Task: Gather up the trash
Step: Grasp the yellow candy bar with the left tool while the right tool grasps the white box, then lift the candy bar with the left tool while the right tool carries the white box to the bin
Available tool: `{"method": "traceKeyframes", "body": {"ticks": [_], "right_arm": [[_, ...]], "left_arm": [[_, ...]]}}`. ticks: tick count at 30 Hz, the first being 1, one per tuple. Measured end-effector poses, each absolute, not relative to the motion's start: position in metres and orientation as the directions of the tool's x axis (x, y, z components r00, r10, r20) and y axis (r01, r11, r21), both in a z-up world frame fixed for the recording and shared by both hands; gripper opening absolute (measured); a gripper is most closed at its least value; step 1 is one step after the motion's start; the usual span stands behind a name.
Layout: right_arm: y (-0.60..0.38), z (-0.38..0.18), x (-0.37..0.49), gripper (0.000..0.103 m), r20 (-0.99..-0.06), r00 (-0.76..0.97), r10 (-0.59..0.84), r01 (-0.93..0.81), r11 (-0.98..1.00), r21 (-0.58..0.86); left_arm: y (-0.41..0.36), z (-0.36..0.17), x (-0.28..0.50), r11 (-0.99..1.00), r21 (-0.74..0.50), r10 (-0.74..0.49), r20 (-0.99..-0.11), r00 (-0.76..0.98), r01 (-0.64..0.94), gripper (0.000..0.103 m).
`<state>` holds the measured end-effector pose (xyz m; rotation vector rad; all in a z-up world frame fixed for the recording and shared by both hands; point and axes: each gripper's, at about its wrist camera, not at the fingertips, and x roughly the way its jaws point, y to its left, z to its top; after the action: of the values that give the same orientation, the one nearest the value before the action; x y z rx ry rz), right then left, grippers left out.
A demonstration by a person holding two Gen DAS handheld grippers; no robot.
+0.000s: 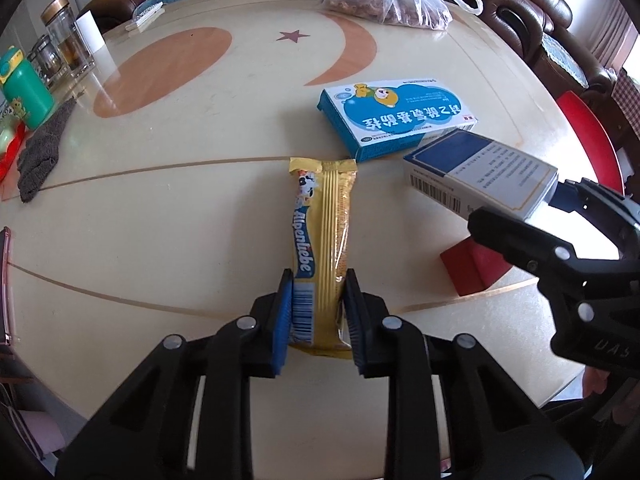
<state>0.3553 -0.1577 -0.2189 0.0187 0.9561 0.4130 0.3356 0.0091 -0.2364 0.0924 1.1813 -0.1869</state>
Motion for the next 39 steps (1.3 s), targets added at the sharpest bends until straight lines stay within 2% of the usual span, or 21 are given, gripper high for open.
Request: {"method": "traceKeyframes", "body": {"ticks": [24,39], "right_arm": [[-0.169,-0.194,0.338,0.064,-0.765,0.567,0.305,-0.299,0.942,0.154],[-0.180,-0.139,0.276,0.064,-0.729,0.638,0.248,-0.254,0.961,0.104]], "left_arm": [[0.014,-0.213,0.323,0.978,-0.020,-0.105,-0.907,0.408,0.208,0.025],[0.016,-0.157,0.279,0.967,0.001,-0.126,-0.867,0.482,0.255,0.025]]}}
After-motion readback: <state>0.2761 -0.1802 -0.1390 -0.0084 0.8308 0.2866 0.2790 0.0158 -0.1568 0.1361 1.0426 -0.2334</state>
